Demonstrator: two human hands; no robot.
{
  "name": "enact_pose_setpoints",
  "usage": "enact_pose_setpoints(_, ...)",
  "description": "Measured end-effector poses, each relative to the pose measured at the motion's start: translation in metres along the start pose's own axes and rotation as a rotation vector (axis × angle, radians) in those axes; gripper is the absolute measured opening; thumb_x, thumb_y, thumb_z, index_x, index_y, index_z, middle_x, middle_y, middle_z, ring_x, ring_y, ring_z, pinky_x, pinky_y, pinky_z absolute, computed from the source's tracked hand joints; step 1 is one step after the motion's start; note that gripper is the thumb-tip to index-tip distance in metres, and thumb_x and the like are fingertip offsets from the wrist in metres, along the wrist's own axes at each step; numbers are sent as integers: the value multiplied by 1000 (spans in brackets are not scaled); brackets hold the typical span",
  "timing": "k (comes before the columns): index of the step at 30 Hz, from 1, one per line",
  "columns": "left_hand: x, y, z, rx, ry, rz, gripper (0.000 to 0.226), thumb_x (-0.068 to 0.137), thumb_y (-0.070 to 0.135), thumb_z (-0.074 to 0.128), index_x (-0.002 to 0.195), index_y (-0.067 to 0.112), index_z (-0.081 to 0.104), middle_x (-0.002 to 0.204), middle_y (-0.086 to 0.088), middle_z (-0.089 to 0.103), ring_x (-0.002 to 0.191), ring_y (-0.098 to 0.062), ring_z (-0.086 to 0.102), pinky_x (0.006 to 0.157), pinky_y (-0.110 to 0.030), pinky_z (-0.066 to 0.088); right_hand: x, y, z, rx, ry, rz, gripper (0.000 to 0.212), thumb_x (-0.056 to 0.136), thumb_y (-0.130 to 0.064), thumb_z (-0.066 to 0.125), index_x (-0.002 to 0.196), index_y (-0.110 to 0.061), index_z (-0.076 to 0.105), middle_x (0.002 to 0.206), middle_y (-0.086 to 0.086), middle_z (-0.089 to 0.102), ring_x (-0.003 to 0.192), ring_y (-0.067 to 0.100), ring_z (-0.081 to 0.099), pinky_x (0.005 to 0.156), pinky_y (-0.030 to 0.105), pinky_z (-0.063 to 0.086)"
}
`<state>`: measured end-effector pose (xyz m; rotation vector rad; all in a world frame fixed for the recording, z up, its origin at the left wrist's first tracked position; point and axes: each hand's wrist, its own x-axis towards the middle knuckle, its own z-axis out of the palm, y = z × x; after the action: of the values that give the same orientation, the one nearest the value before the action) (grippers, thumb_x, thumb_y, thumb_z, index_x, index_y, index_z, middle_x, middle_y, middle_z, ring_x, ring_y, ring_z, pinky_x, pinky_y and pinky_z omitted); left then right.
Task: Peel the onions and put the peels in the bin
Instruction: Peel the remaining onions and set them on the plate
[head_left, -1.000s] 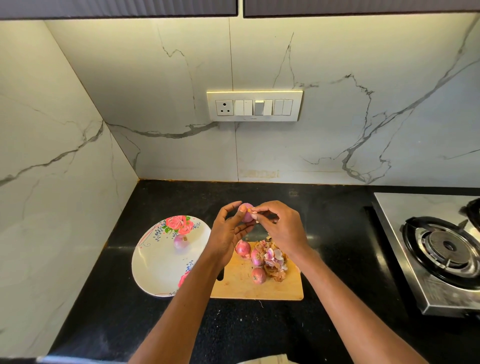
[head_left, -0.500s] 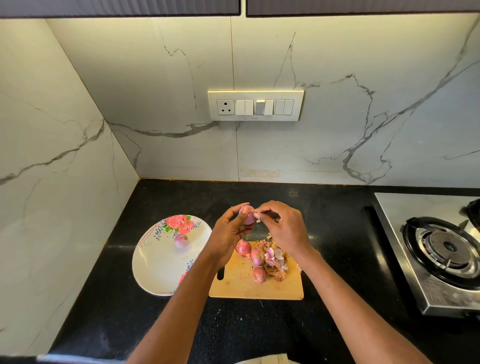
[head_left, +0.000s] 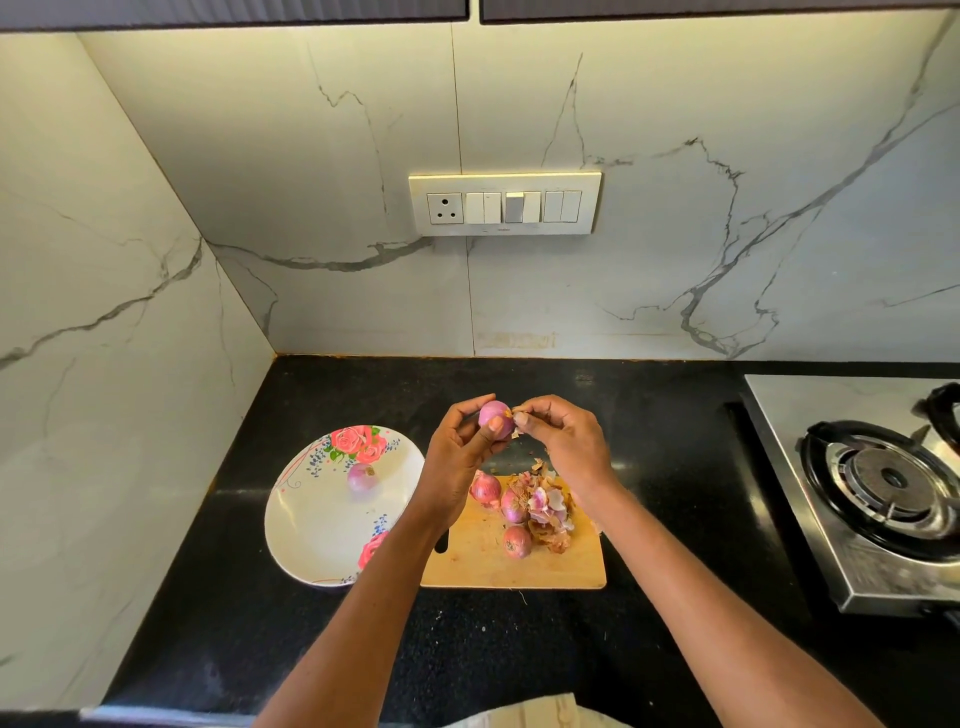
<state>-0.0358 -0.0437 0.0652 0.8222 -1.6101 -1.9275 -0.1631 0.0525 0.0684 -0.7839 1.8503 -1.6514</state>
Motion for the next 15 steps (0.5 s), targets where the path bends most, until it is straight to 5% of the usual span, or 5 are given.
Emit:
enact_pose_setpoints(5,-4,-4,-1,80,15,48,45,87,29,72,130,27,57,129,0,66,119,-15,65,106,-37,52,-9,4,7,190,30,120,9,94,-14,70,99,-16,77,94,-1,77,94,11,72,78,19,55)
enact_pose_setpoints(15,-4,3,-7,75,15,15,48,87,17,77,130,25,56,126,6,67,115,-10,66,92,-19,55,-9,6,-4,-107,-39,-111,14,92,-23,73,105,-23,77,96,-13,76,94,6,71,81,19,57)
